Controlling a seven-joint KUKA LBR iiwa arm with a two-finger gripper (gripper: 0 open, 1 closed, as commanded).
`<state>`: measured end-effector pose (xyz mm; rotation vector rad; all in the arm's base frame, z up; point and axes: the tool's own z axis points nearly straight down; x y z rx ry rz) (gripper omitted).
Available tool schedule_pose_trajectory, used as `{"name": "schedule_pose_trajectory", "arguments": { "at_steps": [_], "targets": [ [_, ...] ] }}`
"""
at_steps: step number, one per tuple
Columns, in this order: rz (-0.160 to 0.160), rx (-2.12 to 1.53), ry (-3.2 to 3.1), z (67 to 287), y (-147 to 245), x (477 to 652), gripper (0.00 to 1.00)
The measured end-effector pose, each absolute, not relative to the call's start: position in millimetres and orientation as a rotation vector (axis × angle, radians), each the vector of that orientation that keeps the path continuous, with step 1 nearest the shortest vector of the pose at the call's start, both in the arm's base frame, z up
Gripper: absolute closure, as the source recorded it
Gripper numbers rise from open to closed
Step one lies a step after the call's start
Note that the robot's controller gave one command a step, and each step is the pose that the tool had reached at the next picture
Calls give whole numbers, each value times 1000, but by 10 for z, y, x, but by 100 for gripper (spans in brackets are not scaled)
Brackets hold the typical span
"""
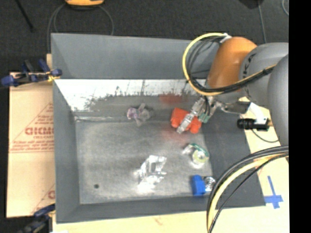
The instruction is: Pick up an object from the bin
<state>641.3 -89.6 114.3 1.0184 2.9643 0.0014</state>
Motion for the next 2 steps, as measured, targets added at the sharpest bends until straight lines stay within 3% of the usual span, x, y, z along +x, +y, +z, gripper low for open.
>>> {"name": "schedule_pose_trajectory", "arguments": {
  "at_steps": [1, 2],
  "targets": [
    [3, 1015, 2966, 1476, -903, 6429, 100],
    [4, 1008, 2965, 2027, -915, 6451, 100]
  ]
}}
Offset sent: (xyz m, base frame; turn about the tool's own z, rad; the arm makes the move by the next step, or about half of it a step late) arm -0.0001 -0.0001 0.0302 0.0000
